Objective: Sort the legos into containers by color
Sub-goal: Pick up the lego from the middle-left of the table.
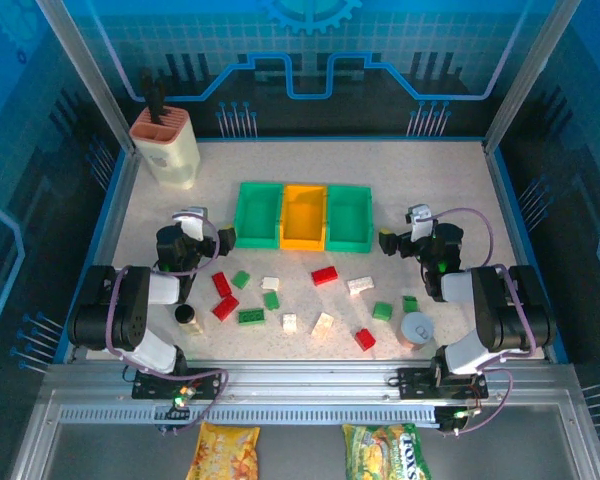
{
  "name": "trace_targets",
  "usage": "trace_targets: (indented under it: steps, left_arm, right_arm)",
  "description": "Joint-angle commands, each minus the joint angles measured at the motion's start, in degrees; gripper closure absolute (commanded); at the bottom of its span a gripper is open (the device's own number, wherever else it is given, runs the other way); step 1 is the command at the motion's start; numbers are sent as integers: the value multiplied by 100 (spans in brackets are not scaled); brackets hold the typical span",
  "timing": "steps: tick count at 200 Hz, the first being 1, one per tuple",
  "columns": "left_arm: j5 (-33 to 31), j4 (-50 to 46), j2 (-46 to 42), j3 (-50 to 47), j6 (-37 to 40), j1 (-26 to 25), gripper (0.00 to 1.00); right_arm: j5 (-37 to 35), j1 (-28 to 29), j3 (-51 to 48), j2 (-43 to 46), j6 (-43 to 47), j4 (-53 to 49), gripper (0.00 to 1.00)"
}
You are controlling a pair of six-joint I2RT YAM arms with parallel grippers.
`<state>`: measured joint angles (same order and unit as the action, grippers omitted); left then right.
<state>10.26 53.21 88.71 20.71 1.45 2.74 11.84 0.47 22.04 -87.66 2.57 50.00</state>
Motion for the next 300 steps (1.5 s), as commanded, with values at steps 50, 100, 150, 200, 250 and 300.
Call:
trace_targets:
  steps: [50, 100, 150, 200, 250, 300]
  left_arm:
    - [-208, -200, -790, -200, -80, -15, 1]
    - [-1021, -2241, -1500, 377, -386, -97, 1]
    - [-1488, -4543, -2038, 1090, -1157, -124, 1]
    - [-1399, -6473, -2418, 1717, -1776, -142, 1]
    - [-1157, -8067, -2477, 2312, -2183, -362, 2]
    - [-1143, -8915, -1984, 2619, -2551, -971, 10]
  right_arm:
    - [-638, 178, 25, 881, -63, -696, 0]
    - [-1220, 411, 513, 1602, -422, -2591, 0]
    - [-1501, 630, 1373, 2324, -943, -5369, 1]
    - [-1339, 855, 1992, 2666, -1780, -7114, 4]
    - [-1258, 1574, 2506, 2364, -2150, -8054, 6]
    - [-1553, 2049, 2726, 2078, -2255, -8160, 6]
